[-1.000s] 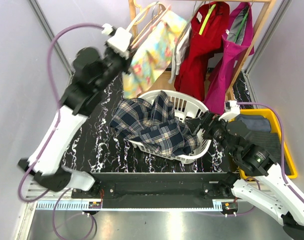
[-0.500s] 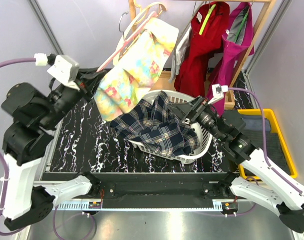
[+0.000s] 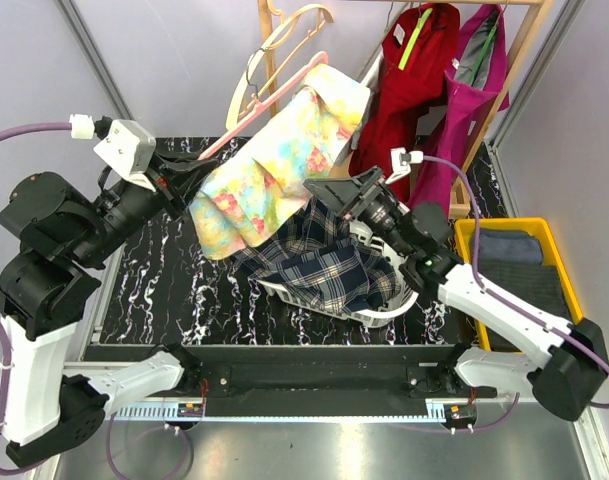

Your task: Remove the skirt from the hanger

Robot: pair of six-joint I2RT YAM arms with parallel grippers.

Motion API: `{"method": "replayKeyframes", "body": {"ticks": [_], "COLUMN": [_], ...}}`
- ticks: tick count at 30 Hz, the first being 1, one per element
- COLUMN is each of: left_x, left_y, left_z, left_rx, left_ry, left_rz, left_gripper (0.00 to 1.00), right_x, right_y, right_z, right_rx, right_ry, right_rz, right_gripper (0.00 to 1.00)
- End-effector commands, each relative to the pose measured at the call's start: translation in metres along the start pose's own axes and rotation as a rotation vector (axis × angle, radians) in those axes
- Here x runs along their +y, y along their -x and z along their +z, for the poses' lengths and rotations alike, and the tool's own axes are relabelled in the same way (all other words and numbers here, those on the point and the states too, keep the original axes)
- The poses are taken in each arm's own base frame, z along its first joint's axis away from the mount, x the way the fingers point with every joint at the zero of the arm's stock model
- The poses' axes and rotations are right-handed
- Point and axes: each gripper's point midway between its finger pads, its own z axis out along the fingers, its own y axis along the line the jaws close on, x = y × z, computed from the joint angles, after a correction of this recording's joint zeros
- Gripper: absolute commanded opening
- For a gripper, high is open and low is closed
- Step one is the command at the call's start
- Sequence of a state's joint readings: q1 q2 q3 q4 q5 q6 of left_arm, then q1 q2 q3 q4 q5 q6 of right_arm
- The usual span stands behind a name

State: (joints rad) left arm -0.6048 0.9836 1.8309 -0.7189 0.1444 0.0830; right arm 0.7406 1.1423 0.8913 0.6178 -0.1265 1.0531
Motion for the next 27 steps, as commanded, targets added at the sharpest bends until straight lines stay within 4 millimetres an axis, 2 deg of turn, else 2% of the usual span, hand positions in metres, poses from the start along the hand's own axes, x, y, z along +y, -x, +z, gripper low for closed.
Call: {"method": "replayKeyframes", "body": {"ticks": [1, 3, 4, 6, 7, 8, 10, 11, 12, 13, 15, 16, 17, 18, 19, 21, 22, 23, 27], "left_x": [-0.005, -0.006, -0.007, -0.007, -0.007, -0.007, -0.006, -0.005, -0.004, -0.002, 0.000, 0.002, 0.003, 0.004, 0.006, 0.007, 0.008, 0.009, 0.011], "left_y": [0.043, 0.046, 0.045, 0.043, 0.042, 0.039, 0.034, 0.033, 0.029, 0.019, 0.011, -0.004, -0.006, -0.013, -0.027, -0.036, -0.048, -0.050, -0.060], "left_z": [-0.005, -0.004, -0.003, -0.001, -0.001, 0.000, 0.002, 0.001, 0.001, 0.004, 0.005, 0.010, 0.010, 0.013, 0.018, 0.023, 0.028, 0.032, 0.044], "left_rx": [-0.148, -0.151, -0.148, -0.142, -0.142, -0.135, -0.122, -0.122, -0.116, -0.093, -0.081, -0.050, -0.052, -0.042, -0.012, -0.003, 0.020, 0.017, 0.034], "left_ry": [-0.028, -0.036, -0.039, -0.040, -0.038, -0.039, -0.035, -0.031, -0.024, -0.015, 0.002, 0.010, 0.017, 0.022, 0.032, 0.038, 0.042, 0.044, 0.048], "left_rz": [-0.009, -0.017, -0.018, -0.020, -0.019, -0.020, -0.018, -0.014, -0.010, -0.013, -0.011, -0.011, -0.009, -0.006, -0.009, 0.001, 0.001, 0.002, 0.006], "left_gripper": [0.00, 0.00, 0.00, 0.00, 0.00, 0.00, 0.00, 0.00, 0.00, 0.00, 0.00, 0.00, 0.00, 0.00, 0.00, 0.00, 0.00, 0.00, 0.00], "right_x": [0.028, 0.030, 0.026, 0.035, 0.032, 0.043, 0.054, 0.064, 0.074, 0.082, 0.105, 0.113, 0.122, 0.137, 0.146, 0.174, 0.183, 0.197, 0.232], "right_y": [0.009, 0.010, 0.009, 0.012, 0.011, 0.016, 0.018, 0.022, 0.025, 0.027, 0.034, 0.037, 0.041, 0.047, 0.049, 0.059, 0.062, 0.067, 0.080], "right_z": [0.016, 0.021, 0.025, 0.032, 0.037, 0.040, 0.042, 0.043, 0.040, 0.038, 0.031, 0.028, 0.026, 0.018, 0.015, 0.006, 0.005, 0.002, -0.012], "right_rx": [-0.026, -0.033, -0.031, -0.036, -0.029, -0.042, -0.038, -0.042, -0.036, -0.034, -0.025, -0.026, -0.021, -0.025, -0.026, -0.023, -0.022, -0.021, -0.030], "right_ry": [0.121, 0.140, 0.140, 0.171, 0.172, 0.208, 0.241, 0.256, 0.273, 0.281, 0.300, 0.311, 0.303, 0.326, 0.337, 0.373, 0.383, 0.393, 0.445], "right_rz": [0.011, 0.013, 0.018, 0.011, 0.015, 0.014, 0.012, 0.009, 0.007, -0.012, -0.036, -0.057, -0.059, -0.070, -0.076, -0.091, -0.103, -0.111, -0.143], "right_gripper": [1.00, 0.99, 0.94, 0.82, 0.69, 0.47, 0.26, 0.09, 0.03, 0.00, 0.00, 0.00, 0.00, 0.00, 0.00, 0.00, 0.00, 0.00, 0.00]}}
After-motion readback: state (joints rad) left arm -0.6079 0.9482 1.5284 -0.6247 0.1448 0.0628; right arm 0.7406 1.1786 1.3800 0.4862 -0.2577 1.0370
